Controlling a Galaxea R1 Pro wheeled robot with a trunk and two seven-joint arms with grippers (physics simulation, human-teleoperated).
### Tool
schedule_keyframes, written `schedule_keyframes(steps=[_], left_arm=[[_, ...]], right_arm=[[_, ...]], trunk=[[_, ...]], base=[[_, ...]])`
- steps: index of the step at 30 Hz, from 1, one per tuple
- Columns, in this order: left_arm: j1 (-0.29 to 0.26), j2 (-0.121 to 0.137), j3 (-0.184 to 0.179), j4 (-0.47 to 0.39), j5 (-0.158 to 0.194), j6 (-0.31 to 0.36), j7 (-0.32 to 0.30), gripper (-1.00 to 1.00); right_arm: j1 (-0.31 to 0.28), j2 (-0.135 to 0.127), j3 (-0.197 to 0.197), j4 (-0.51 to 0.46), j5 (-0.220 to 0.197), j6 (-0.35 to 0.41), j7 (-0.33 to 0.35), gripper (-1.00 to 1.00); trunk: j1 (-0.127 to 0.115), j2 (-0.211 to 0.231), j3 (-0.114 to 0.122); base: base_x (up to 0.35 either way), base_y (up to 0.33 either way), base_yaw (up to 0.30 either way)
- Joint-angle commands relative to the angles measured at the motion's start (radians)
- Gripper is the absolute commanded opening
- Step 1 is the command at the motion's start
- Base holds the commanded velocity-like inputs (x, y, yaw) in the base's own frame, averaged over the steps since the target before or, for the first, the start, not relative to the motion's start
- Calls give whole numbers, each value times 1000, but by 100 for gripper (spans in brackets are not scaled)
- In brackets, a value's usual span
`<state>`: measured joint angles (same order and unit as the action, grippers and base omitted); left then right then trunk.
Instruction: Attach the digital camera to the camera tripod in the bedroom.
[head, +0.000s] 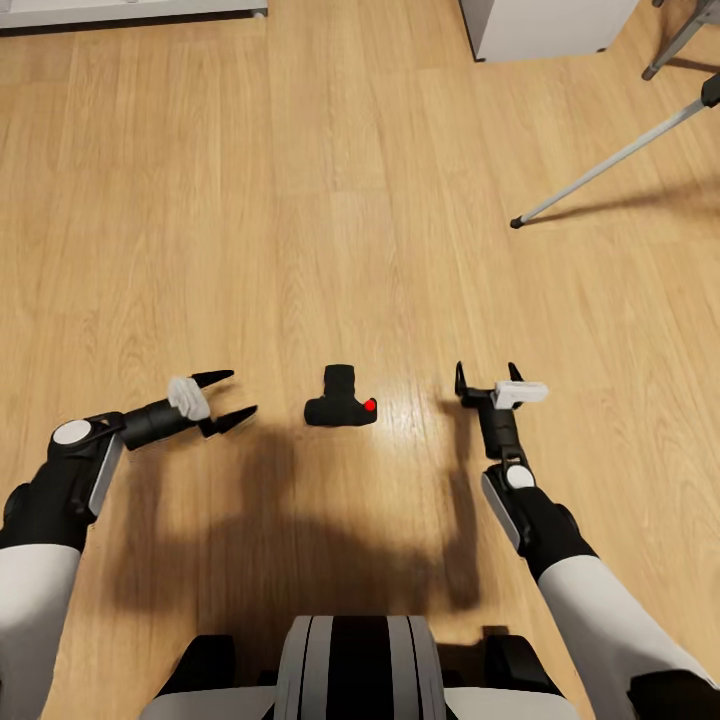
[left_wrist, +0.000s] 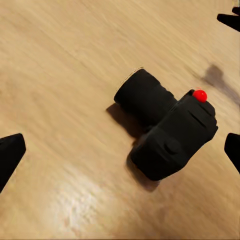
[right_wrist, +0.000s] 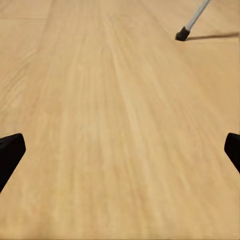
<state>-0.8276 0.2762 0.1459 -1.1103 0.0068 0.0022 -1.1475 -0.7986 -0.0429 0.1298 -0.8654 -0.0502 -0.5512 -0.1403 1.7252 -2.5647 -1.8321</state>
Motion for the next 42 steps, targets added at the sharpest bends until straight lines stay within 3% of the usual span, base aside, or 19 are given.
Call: schedule_keyframes(steps=[1, 8, 14, 18, 22, 24, 28, 30, 34, 35, 36, 42], left_arm=[[-33, 0, 2, -4, -1, 13, 6, 100], [-201, 0, 2, 65, -5, 47, 20, 100], [-368, -6, -7, 224, -14, 59, 22, 100], [-513, -19, -64, 363, -68, 62, 25, 100], [-589, -39, -99, 439, -108, 70, 28, 100], [-636, -61, -112, 478, -128, 82, 28, 100], [-670, -95, -129, 495, -142, 89, 20, 100], [-681, -119, -170, 493, -147, 89, -12, 100], [-686, -136, -260, 488, -150, 88, -83, 100], [-686, -140, -307, 487, -150, 87, -111, 100], [-686, -141, -329, 486, -150, 87, -121, 100], [-681, -138, -419, 488, -151, 84, -153, 100]], right_arm=[[-10, 0, 6, 0, -5, 29, -6, 100], [-22, 2, 9, 0, -5, 74, -4, 100], [-23, 3, 17, 1, -6, 59, -3, 100], [-24, 3, 23, 11, -6, 33, -3, 100], [-23, 4, 27, 14, -6, 16, -3, 100], [-22, 4, 28, 15, -6, -5, -4, 100], [-22, 4, 29, 16, -5, -23, -5, 100], [-22, 4, 29, 17, -5, -31, -5, 100], [-22, 5, 30, 17, -5, -38, -5, 100], [-22, 5, 31, 17, -5, -40, -5, 100], [-22, 5, 31, 17, -5, -41, -5, 100], [-22, 5, 31, 17, -5, -43, -5, 100]], trunk=[[0, 0, 0], [0, 0, 0], [0, 0, 0], [0, 0, 0], [0, 0, 0], [0, 0, 0], [0, 0, 0], [0, 0, 0], [0, 0, 0], [0, 0, 0], [0, 0, 0], [0, 0, 0]], base=[[0, 0, 0], [0, 0, 0], [0, 0, 0], [0, 0, 0], [0, 0, 0], [0, 0, 0], [0, 0, 0], [0, 0, 0], [0, 0, 0], [0, 0, 0], [0, 0, 0], [0, 0, 0]])
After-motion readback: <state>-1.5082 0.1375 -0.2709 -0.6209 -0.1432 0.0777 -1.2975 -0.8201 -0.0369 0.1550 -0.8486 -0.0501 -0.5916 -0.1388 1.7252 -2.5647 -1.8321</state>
